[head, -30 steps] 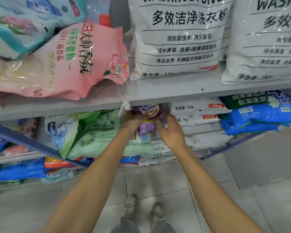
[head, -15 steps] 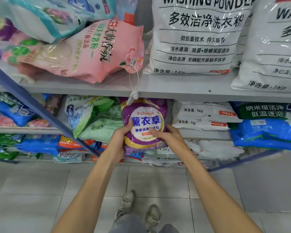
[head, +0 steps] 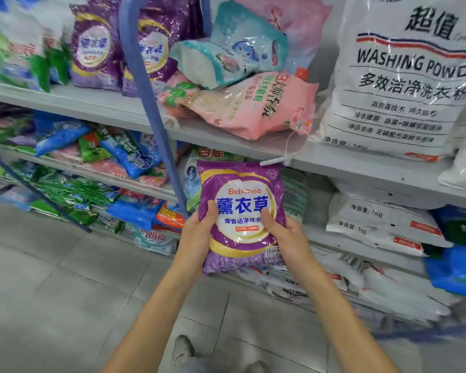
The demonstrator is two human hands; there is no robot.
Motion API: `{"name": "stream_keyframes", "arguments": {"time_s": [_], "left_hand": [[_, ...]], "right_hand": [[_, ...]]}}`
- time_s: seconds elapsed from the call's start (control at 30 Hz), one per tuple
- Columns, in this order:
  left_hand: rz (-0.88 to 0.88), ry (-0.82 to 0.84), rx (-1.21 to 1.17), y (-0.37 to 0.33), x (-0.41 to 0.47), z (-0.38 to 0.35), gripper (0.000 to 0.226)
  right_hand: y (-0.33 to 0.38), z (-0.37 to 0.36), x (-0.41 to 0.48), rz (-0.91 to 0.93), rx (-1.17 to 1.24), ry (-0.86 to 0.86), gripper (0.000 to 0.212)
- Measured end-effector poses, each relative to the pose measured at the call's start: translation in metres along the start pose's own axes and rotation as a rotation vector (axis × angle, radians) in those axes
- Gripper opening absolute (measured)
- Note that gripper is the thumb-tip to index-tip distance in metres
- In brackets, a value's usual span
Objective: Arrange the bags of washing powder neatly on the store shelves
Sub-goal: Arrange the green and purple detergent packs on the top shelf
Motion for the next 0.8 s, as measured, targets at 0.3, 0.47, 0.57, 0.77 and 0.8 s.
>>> {"name": "stream_keyframes", "arguments": {"time_s": [0.3, 0.47, 0.57, 0.77, 0.8], "left_hand": [[-0.035, -0.079, -0.109, -0.079, 0.01, 0.108, 0.035], [-0.031, -0.038, -0.09, -0.135, 0.025, 0.176, 0.041], [-0.05, -0.01, -0.044, -0.165, 0.037, 0.214, 0.05], [-0.067, 0.016, -0.003, -0.212, 0.066, 0.274, 0.047], [-0.057, 0.038, -0.007, -0.218, 0.07, 0.28, 0.045]], "right_hand": [[0.028, -0.13, 0.025, -0.026, 0.068, 0.115, 0.019], [0.042, -0.215, 0.052, 0.04, 0.112, 0.138, 0.038], [0.054, -0.263, 0.065, 0.114, 0.173, 0.098, 0.028], [0.063, -0.336, 0.083, 0.159, 0.233, 0.024, 0.02], [0.065, -0.344, 0.086, 0.162, 0.235, 0.003, 0.02]]}}
Point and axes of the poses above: each hand's wrist, its own x-axis towards the middle knuckle, its own z-axis out of the back of the hand, y = z × x, the point moved 8 cm from there along x, towards the middle knuckle, and after that the axes turned 2 degrees about -y, right-handed, at the moved point
